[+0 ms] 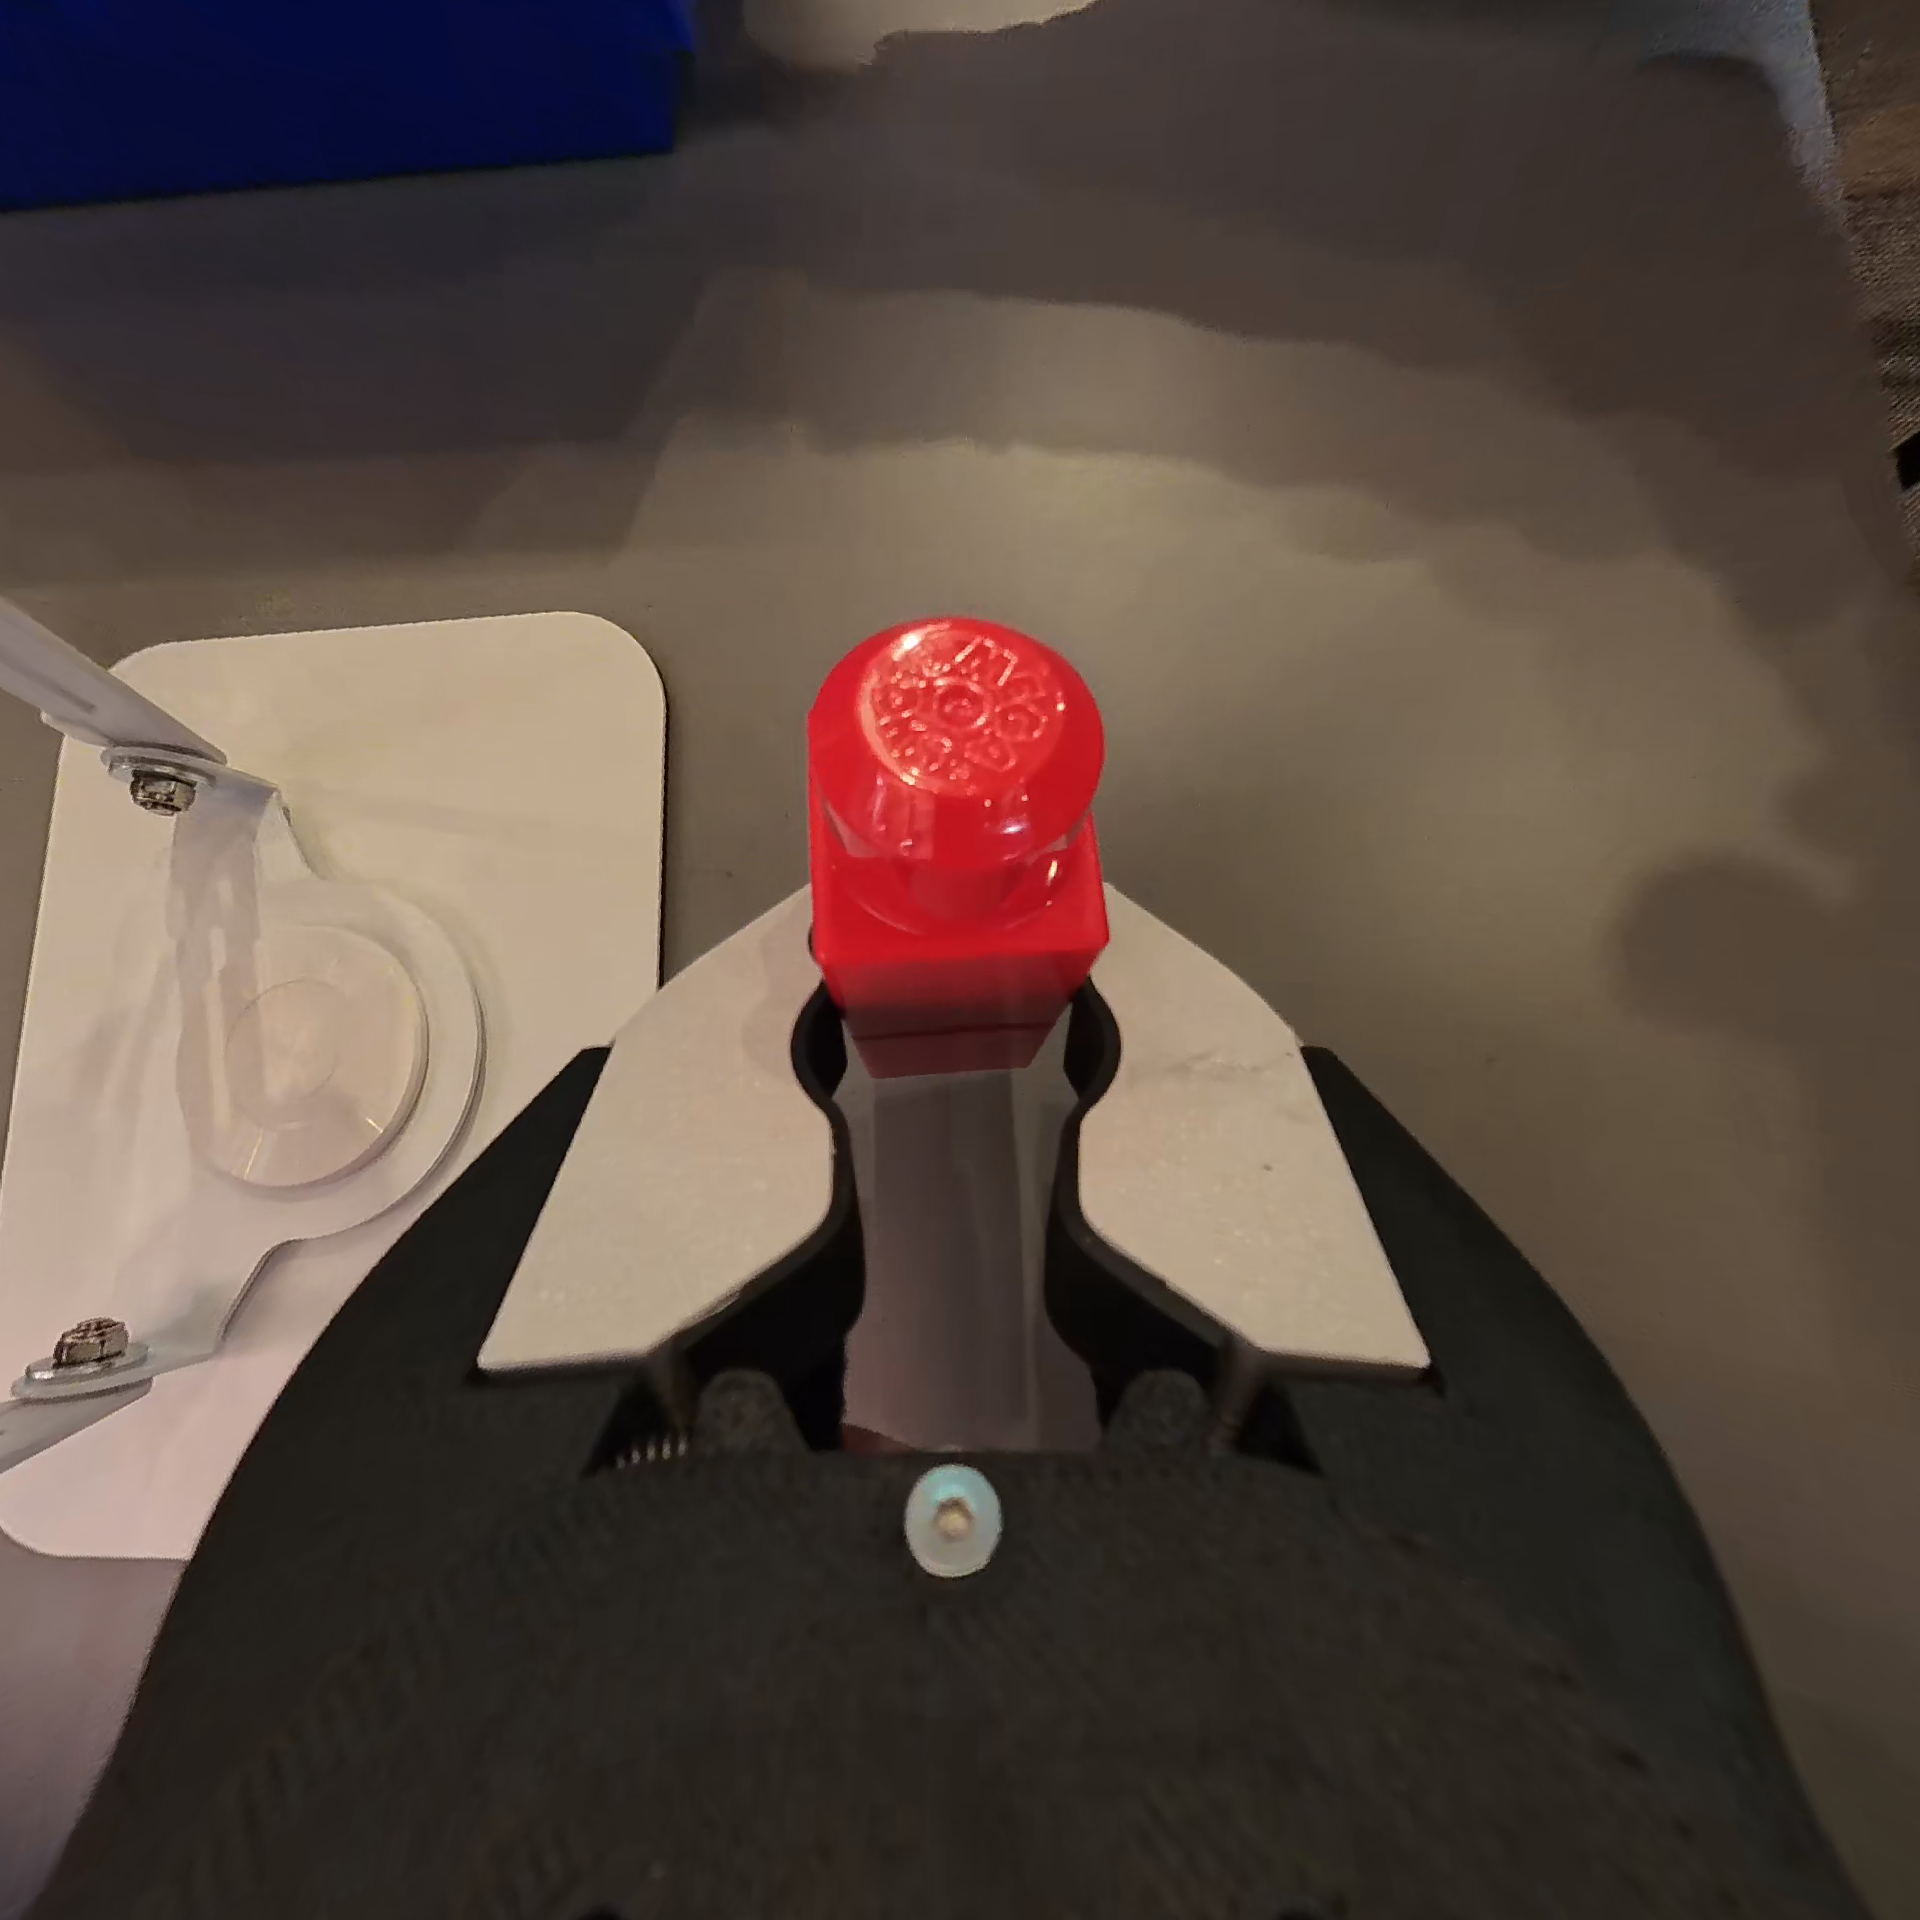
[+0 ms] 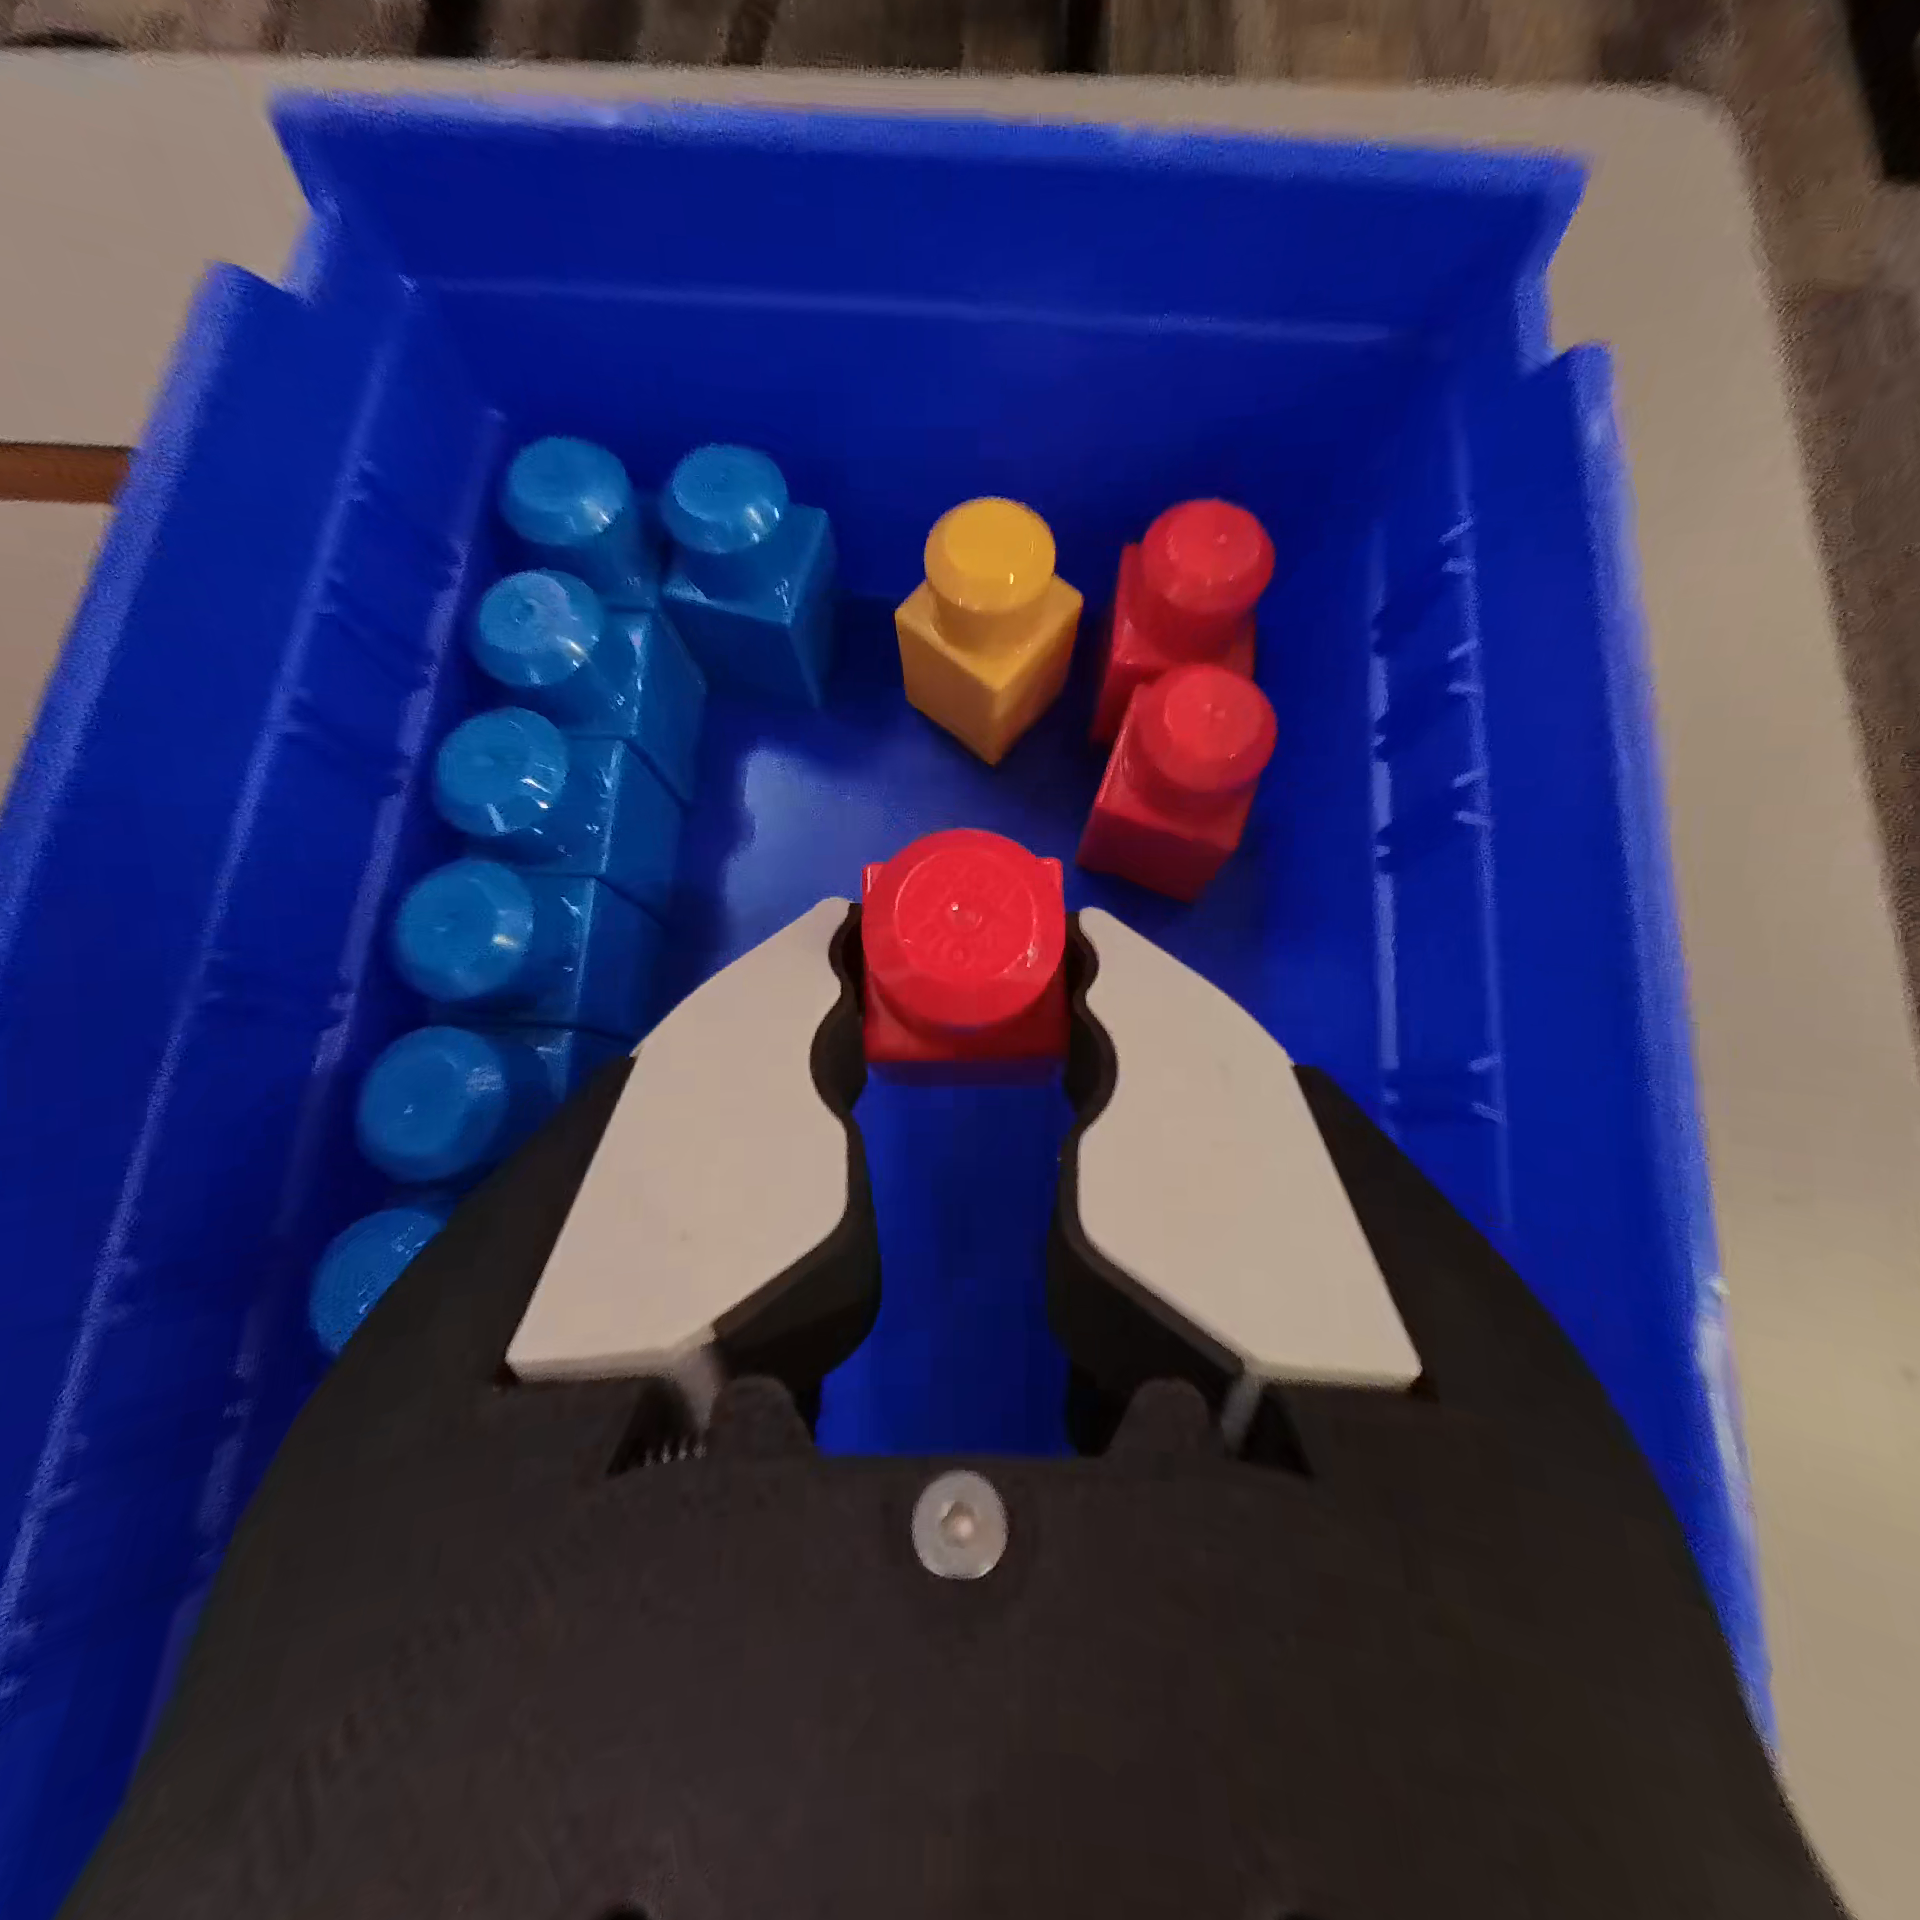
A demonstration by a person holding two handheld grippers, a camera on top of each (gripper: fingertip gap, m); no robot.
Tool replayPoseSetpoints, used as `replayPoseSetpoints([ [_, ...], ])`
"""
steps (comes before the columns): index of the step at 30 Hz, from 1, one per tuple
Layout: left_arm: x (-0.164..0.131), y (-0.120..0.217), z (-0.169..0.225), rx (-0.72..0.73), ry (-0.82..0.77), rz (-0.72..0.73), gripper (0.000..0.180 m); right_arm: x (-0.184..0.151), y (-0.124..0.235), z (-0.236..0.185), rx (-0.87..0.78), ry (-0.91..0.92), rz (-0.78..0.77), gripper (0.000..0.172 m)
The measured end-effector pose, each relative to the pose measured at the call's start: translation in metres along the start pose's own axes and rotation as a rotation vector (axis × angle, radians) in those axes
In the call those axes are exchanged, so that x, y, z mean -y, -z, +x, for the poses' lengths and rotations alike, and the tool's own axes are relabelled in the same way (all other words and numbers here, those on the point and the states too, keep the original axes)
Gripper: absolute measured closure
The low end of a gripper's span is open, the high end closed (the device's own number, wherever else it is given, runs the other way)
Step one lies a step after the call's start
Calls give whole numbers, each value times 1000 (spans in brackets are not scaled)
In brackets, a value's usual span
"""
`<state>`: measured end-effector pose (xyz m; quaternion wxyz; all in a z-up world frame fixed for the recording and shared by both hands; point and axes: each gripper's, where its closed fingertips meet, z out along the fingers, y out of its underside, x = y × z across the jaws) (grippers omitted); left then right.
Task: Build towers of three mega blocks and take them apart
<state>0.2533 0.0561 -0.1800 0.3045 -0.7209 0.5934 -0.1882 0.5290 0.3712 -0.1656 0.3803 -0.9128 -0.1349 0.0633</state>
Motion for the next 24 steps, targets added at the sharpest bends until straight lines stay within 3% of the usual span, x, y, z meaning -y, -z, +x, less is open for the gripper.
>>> replayPoseSetpoints([
  [8, 2, -1, 3, -7, -7, 3, 141, -22, -33, 20, -86, -17, -150, 135],
  [14, 2, -1, 3, -10, -6, 5, 141, -21, -35, 37, -196, 1, -164, 135],
  [19, 2, -1, 3, -12, -6, 6, 141, -22, -37, 42, -196, -50, -158, 135],
  [24, 3, 0, 3, -15, -1, 11, 141, -25, -36, 39, -196, -49, -169, 124],
])
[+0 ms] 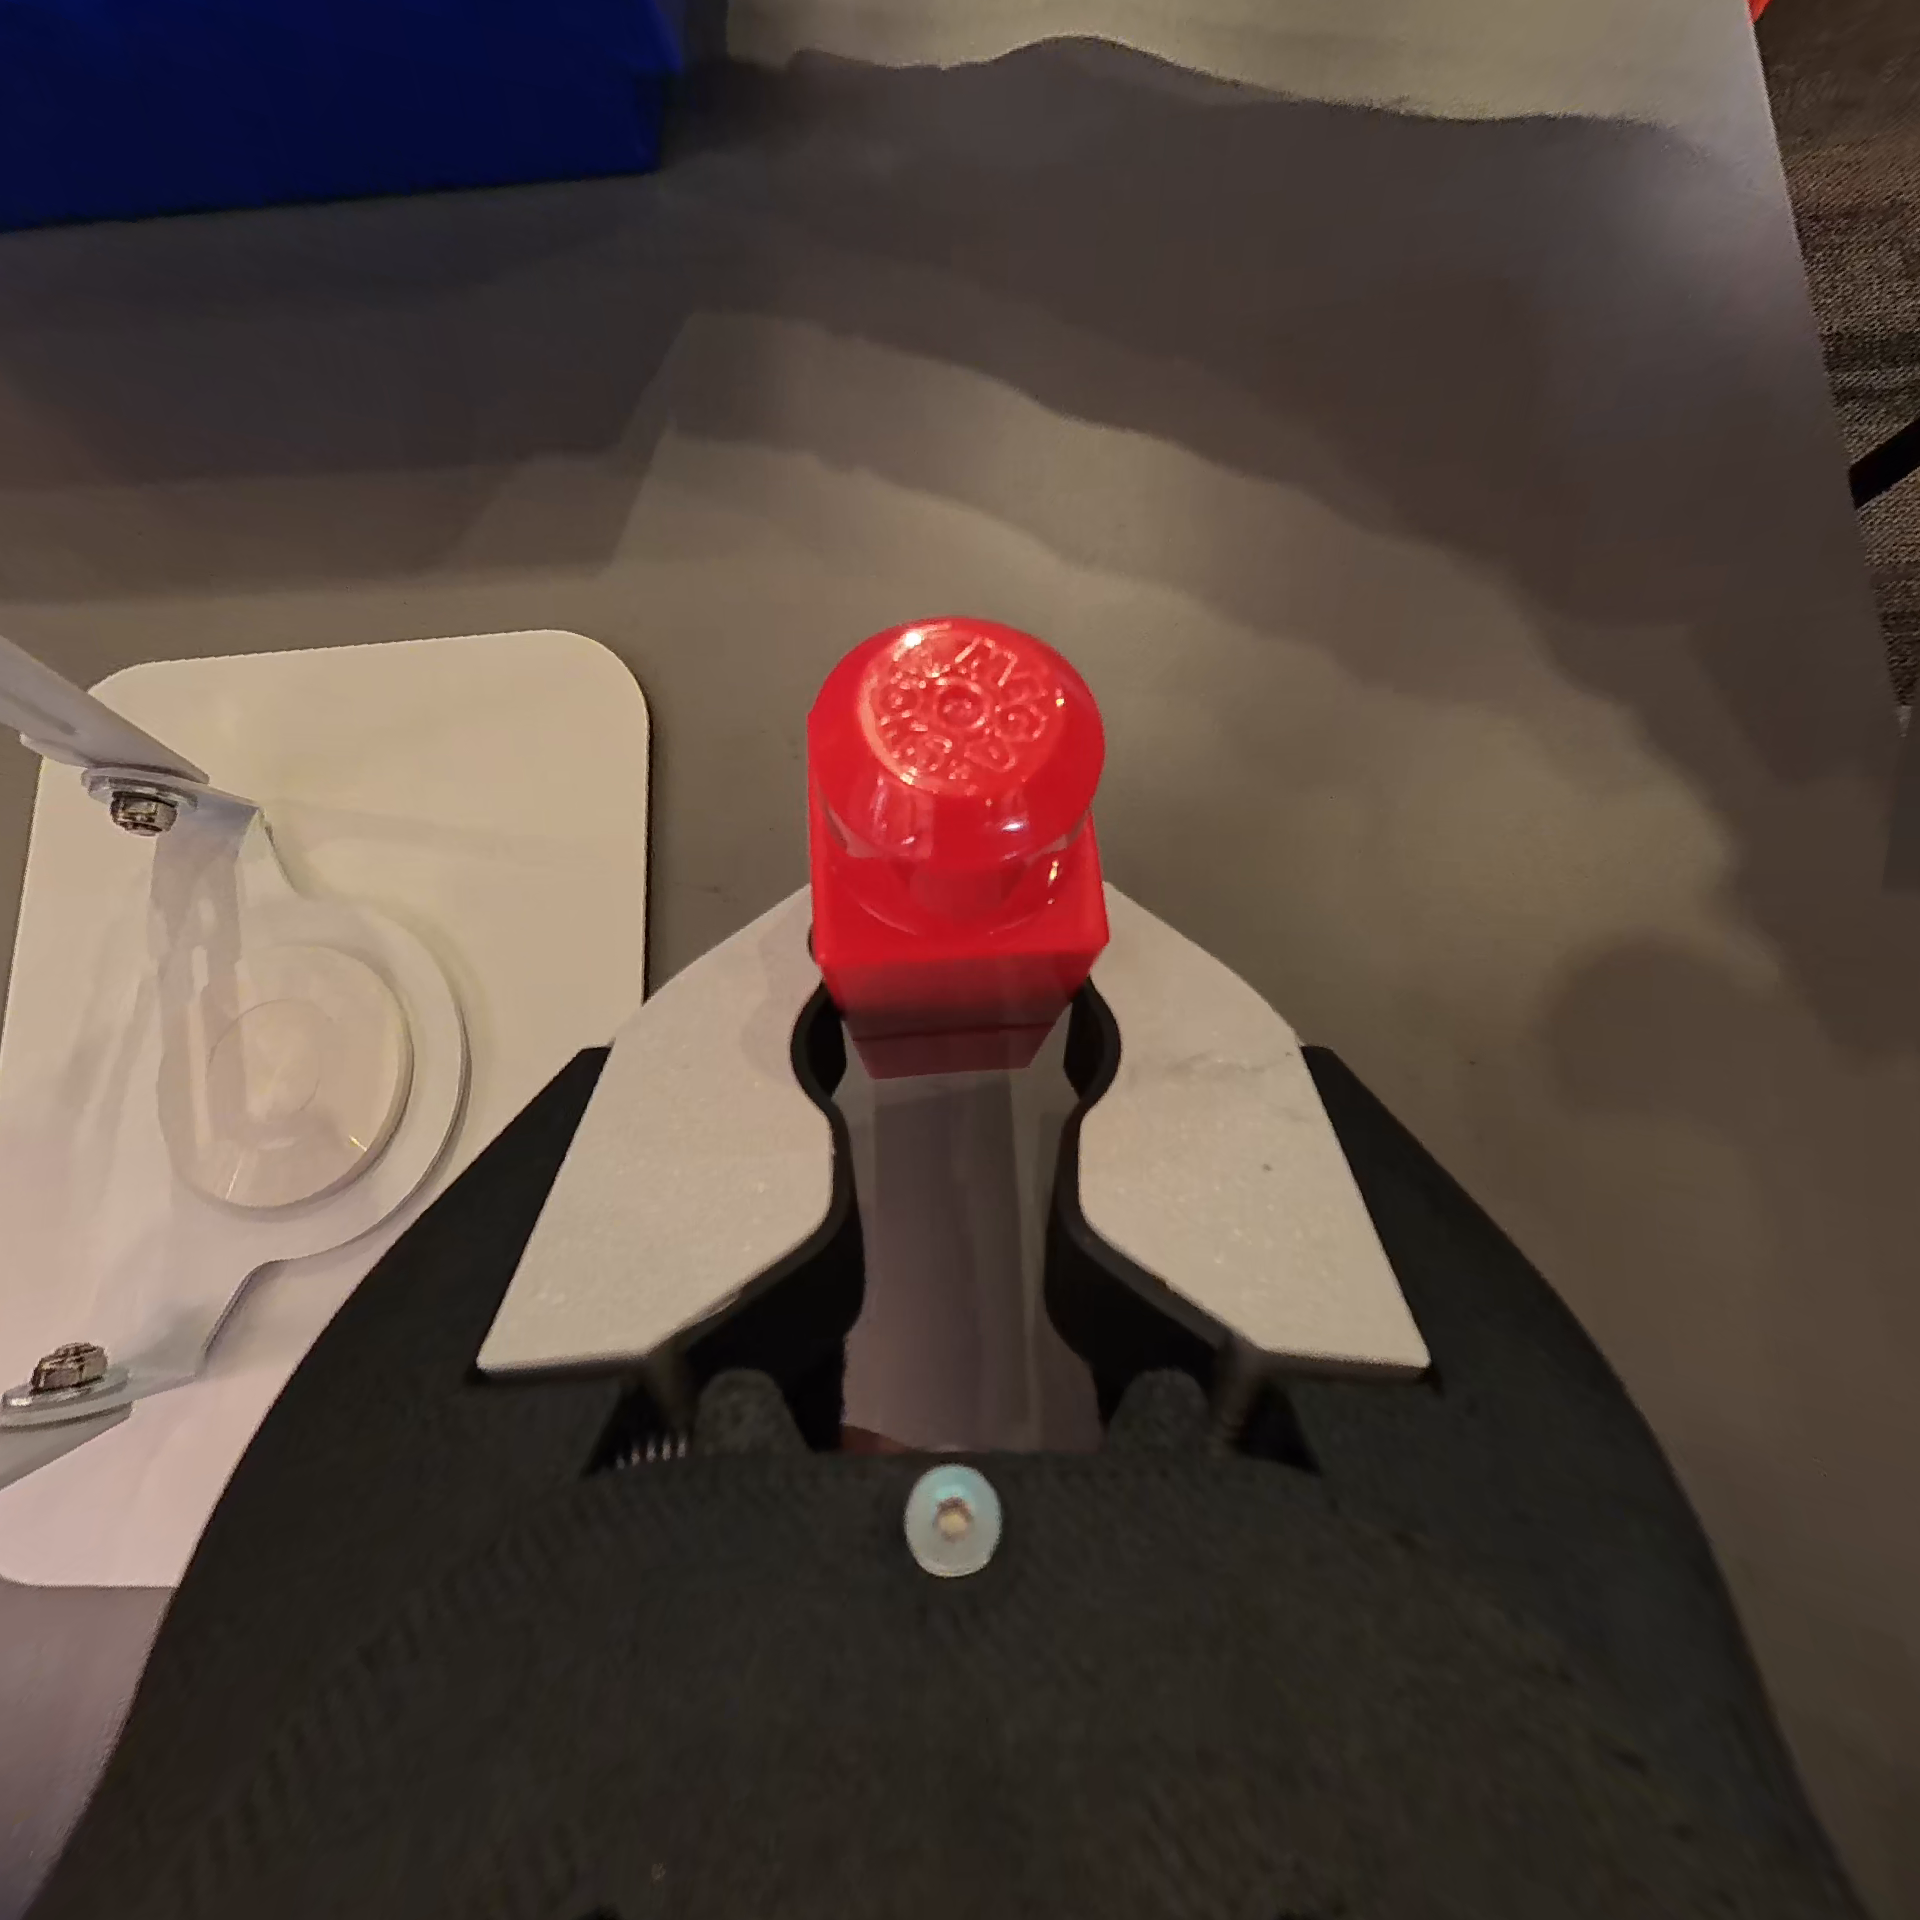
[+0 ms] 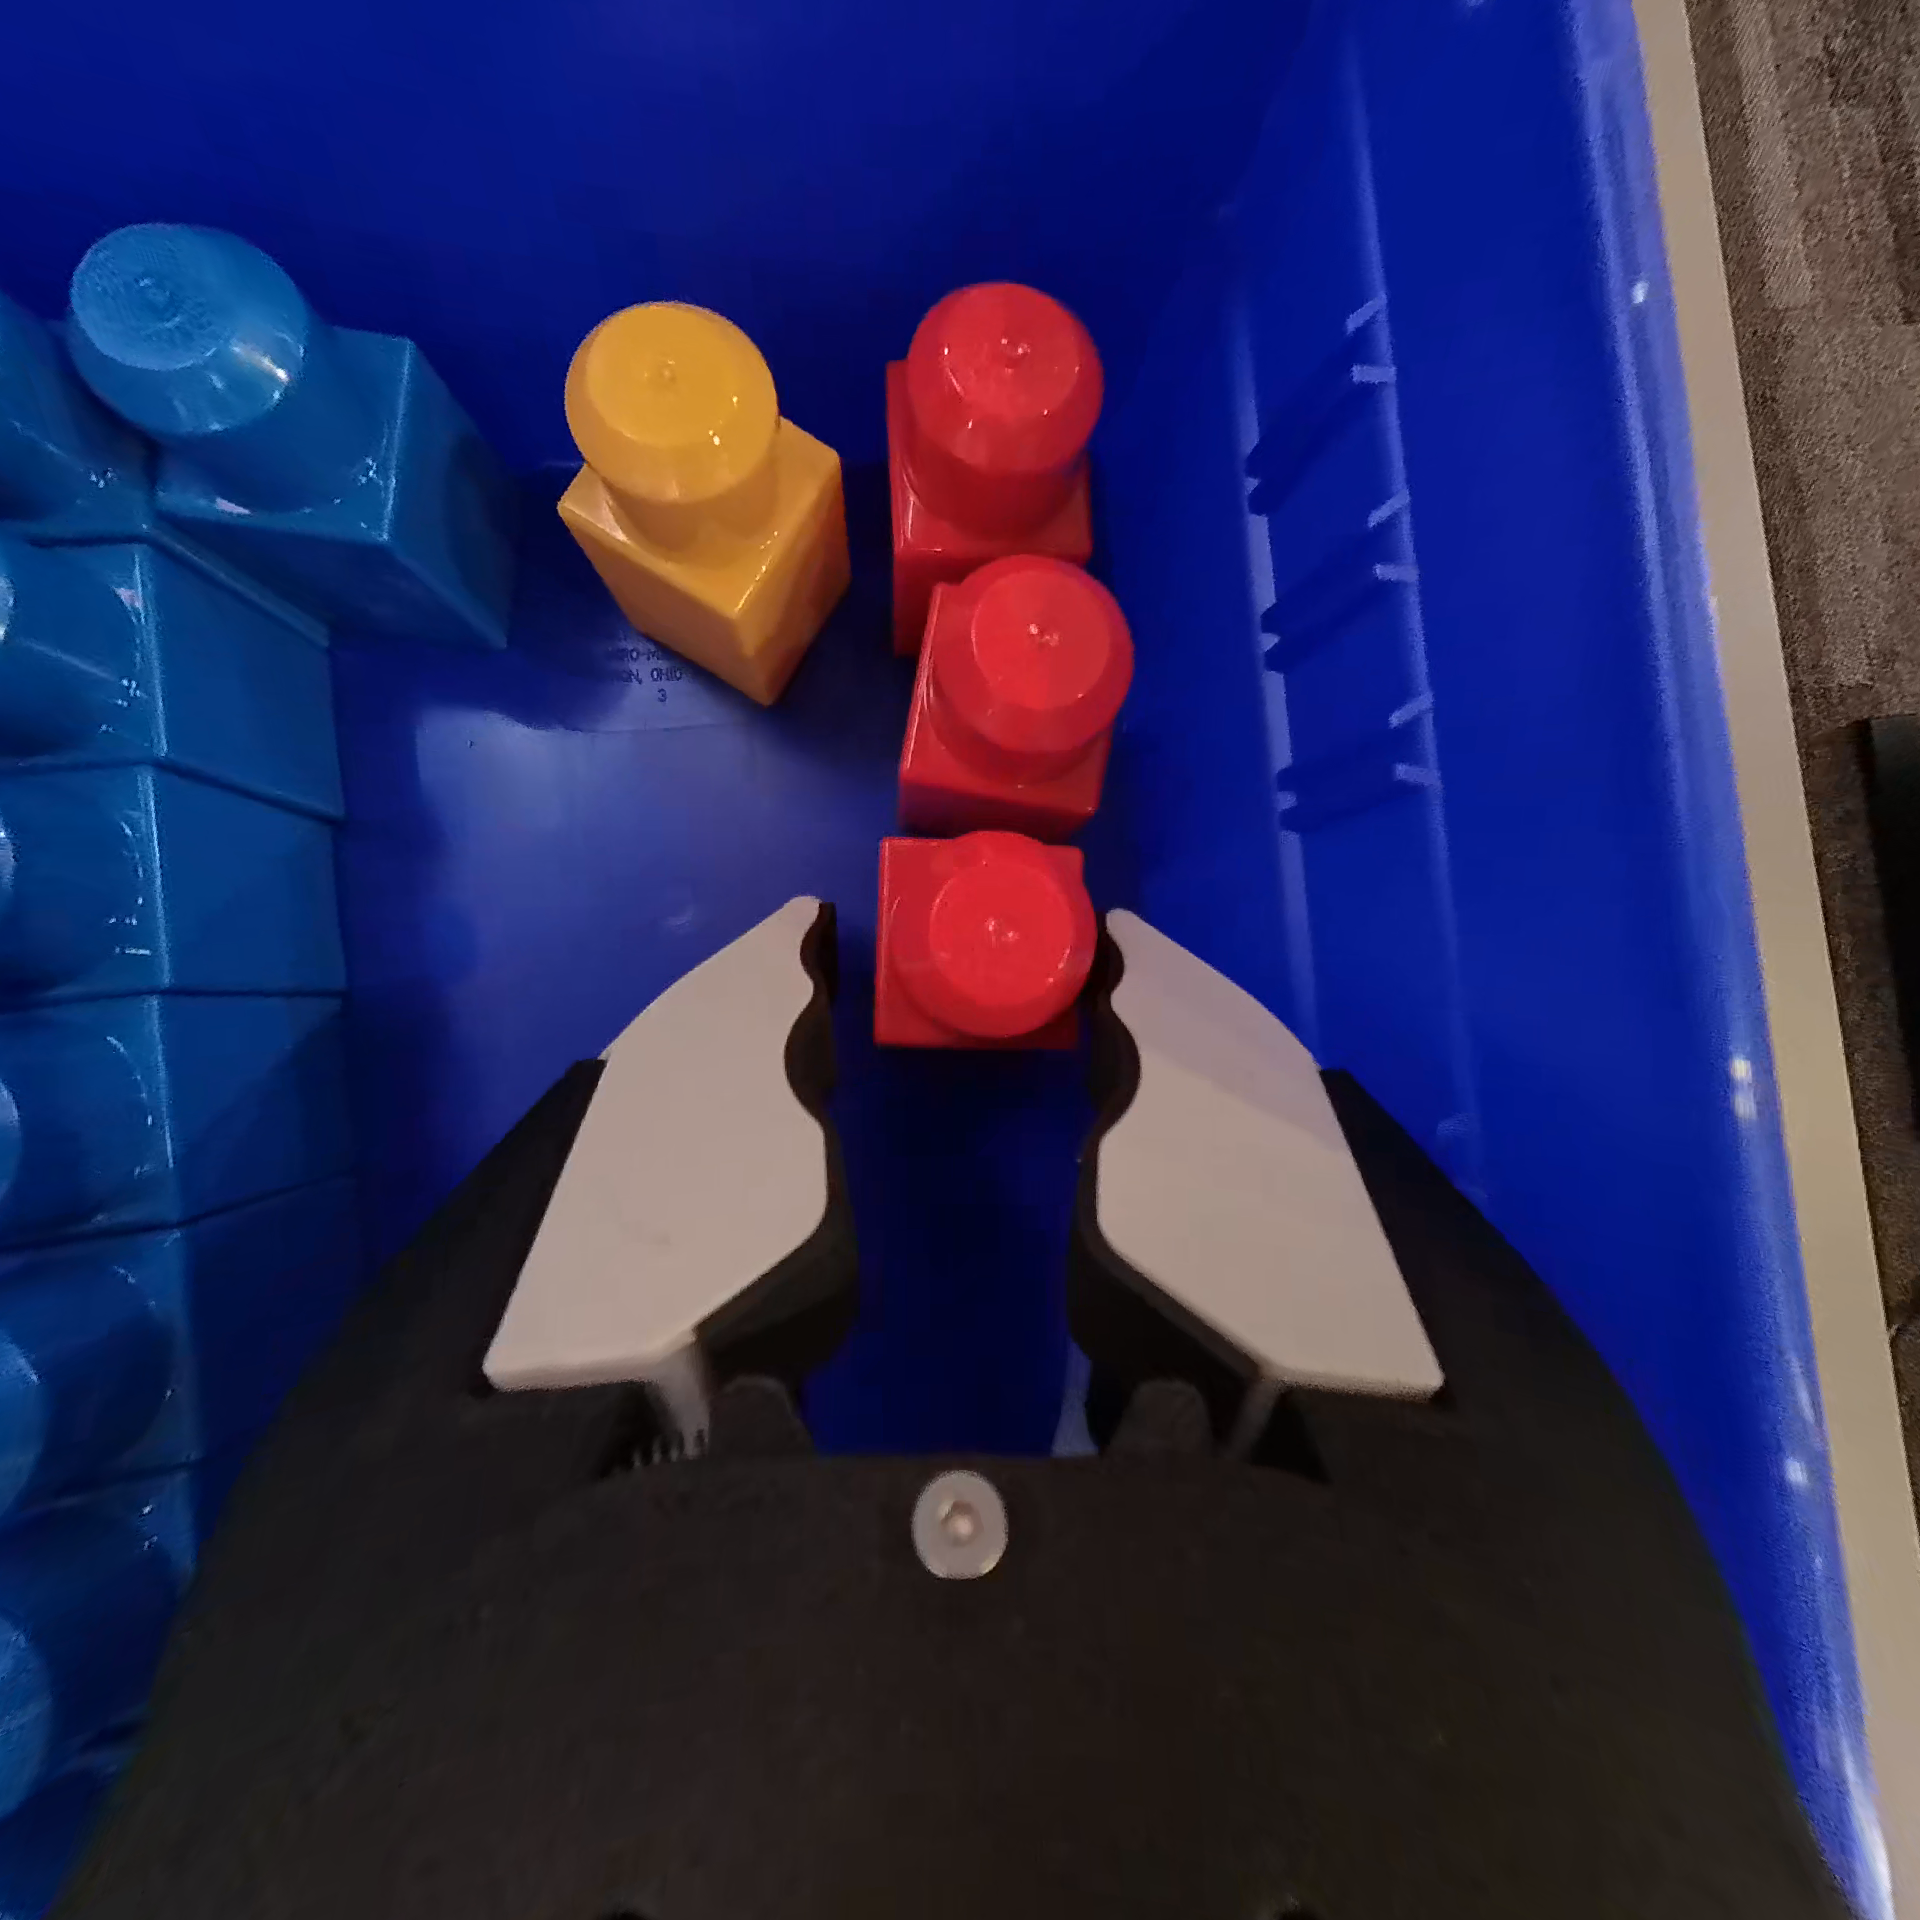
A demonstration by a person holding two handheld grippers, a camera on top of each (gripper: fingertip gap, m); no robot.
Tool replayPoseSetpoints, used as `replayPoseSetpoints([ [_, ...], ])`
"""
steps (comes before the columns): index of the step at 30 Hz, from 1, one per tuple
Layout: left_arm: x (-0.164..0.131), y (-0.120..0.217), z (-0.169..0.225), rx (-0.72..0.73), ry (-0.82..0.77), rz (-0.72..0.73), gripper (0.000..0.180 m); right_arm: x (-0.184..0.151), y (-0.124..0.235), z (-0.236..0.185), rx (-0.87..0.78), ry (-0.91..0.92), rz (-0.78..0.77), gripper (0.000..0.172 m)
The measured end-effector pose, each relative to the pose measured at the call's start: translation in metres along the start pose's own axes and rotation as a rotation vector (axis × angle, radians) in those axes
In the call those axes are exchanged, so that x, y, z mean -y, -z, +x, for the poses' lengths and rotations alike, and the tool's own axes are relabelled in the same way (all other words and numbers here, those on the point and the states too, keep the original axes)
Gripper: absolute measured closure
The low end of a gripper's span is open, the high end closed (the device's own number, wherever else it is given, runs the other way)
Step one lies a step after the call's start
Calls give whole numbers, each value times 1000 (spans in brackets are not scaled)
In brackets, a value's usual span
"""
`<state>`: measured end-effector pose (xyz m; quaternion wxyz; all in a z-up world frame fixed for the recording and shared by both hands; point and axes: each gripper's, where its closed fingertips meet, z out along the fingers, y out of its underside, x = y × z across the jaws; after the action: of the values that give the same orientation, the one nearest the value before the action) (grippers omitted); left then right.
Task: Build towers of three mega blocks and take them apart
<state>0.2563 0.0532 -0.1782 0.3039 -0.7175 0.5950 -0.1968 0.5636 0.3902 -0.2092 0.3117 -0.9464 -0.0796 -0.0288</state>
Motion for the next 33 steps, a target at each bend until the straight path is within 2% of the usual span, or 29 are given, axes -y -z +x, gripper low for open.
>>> replayPoseSetpoints([
  [8, 1, 0, 0, 3, 1, 5, 141, 0, 32, -1, -43, 80, 45, 123],
  [10, 2, 1, -1, 9, 5, 11, 141, 4, 60, -9, -35, 125, 108, 125],
  [13, 3, 3, -1, 8, 7, 17, 141, 10, 126, -30, -2, 248, 262, 129],
  [16, 6, 4, 0, 9, 2, 24, 141, -1, 198, -66, 128, 337, 402, 128],
  [18, 8, 5, 1, 18, -5, 26, 141, -17, 243, -112, 337, 417, 480, 130],
  [22, 12, 5, 7, 7, -29, 21, 141, -87, 298, -227, 784, 753, 470, 131],
  [26, 14, 5, 14, -19, -52, 29, 141, -147, 300, -298, 916, 1034, 378, 124],
  [29, 13, 6, 15, -21, -60, 21, 141, -166, 299, -326, 969, 1126, 363, 119],
  [33, 12, 5, 19, -37, -72, 13, 141, -175, 292, -341, 983, 1182, 321, 124],
])
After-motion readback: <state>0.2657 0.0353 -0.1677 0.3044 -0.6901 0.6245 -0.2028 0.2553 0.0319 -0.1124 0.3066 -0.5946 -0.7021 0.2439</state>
